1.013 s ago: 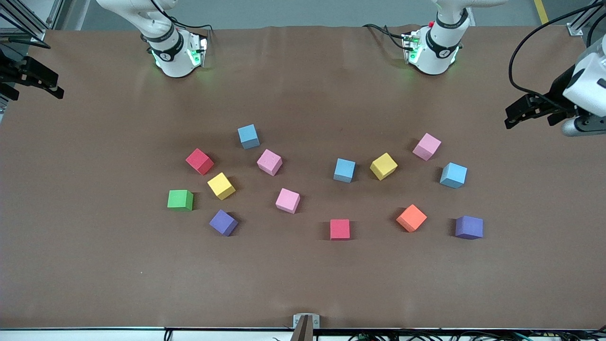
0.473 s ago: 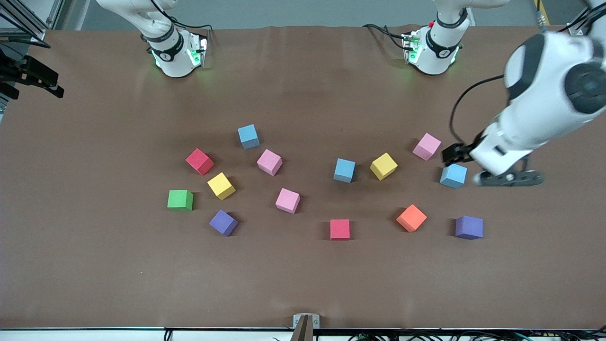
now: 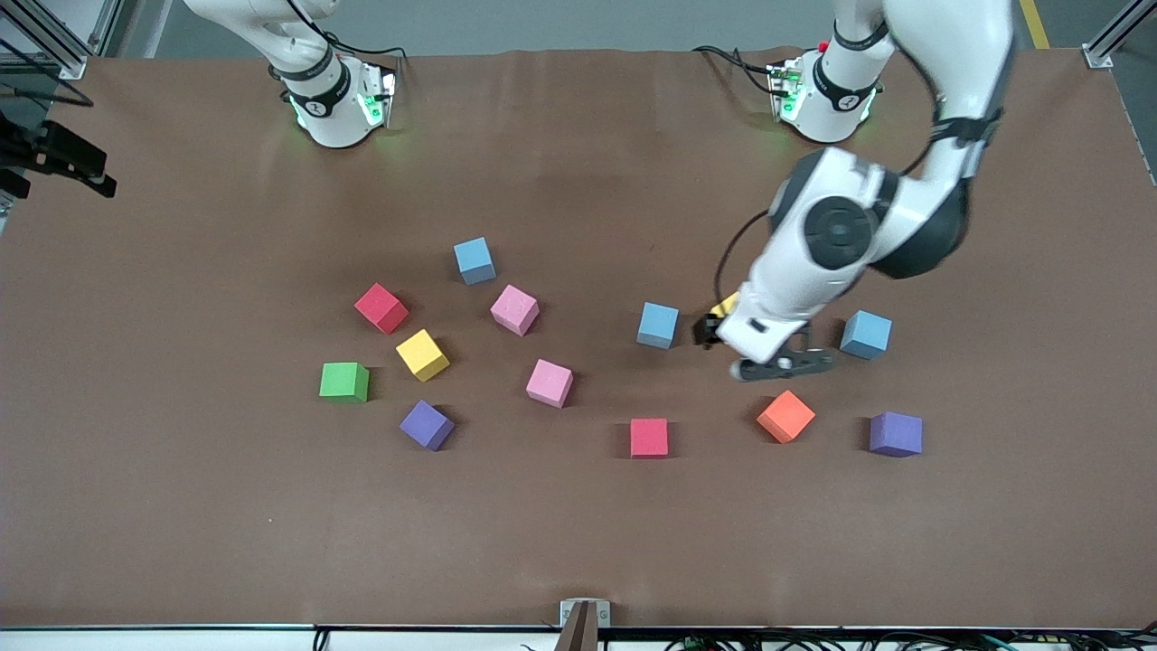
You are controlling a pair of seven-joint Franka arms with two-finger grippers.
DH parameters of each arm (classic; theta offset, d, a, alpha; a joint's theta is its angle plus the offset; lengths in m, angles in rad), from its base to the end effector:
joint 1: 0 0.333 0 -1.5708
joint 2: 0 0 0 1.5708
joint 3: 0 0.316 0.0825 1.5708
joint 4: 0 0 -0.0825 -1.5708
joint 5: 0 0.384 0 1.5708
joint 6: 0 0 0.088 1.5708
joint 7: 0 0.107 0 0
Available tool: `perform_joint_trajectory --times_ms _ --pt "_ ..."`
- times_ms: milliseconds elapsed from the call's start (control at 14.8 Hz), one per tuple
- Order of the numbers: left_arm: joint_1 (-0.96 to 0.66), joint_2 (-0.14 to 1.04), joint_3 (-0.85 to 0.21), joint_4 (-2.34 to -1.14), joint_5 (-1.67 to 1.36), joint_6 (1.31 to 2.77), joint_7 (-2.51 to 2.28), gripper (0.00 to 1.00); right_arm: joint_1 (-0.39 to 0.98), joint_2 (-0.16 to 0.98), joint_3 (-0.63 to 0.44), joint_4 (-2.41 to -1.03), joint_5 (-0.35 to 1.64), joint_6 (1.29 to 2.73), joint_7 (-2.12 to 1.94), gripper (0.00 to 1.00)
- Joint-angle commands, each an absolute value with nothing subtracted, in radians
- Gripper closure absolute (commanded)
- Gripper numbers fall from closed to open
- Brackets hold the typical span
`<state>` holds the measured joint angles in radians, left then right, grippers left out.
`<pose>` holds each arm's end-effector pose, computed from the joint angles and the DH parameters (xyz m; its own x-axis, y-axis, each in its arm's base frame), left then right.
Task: Arrange 11 blocks into digit 3
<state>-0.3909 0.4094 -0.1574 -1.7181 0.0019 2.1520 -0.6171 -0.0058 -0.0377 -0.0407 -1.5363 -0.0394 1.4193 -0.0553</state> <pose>0.5697 -0.3363 0.3553 0.9966 0.0810 -0.0115 0.0816 -0.9945 0.0664 0.5260 -0.0296 0.6483 0.9967 0.0031 -0.0811 0.0058 -0.9994 0.0333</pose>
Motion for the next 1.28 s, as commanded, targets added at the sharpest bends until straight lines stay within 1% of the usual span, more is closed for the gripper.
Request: perform_joint_trajectory --times_ms 0,135,203,338,540,945,1215 --pt "-0.469 0.463 -0.149 -1.721 0.027 2.213 -0.615 0.01 -0.026 0.086 -0.038 -1.511 -0.072 1.459 -0.066 0.00" --pt "-0.497 0.482 -0.152 -1.758 0.119 2.244 -0.618 0.02 -0.025 0.173 -0.038 -1.506 -0.092 1.535 -0.066 0.00" --pt "-0.500 0.501 -0.159 -1.766 0.123 2.256 -0.620 0.03 -0.025 0.187 -0.038 -1.506 -0.091 1.563 -0.066 0.00" --pt "-0.499 0.531 -0.199 -1.767 0.121 2.276 -0.621 0.05 -0.011 0.195 -0.038 -1.519 -0.089 1.589 -0.052 0.00" --pt "-0.500 0.545 -0.209 -1.790 0.126 2.283 -0.614 0.05 0.018 0.230 -0.035 -1.551 -0.077 1.653 0.062 0.00" --pt "-0.511 0.567 -0.209 -1.804 0.129 2.281 -0.526 0.05 0.192 0.282 -0.034 -1.595 -0.072 1.713 0.529 0.00" --pt "-0.508 0.584 -0.209 -1.799 0.132 2.284 -0.512 0.05 0.236 0.281 -0.034 -1.687 0.063 1.813 0.626 0.00"
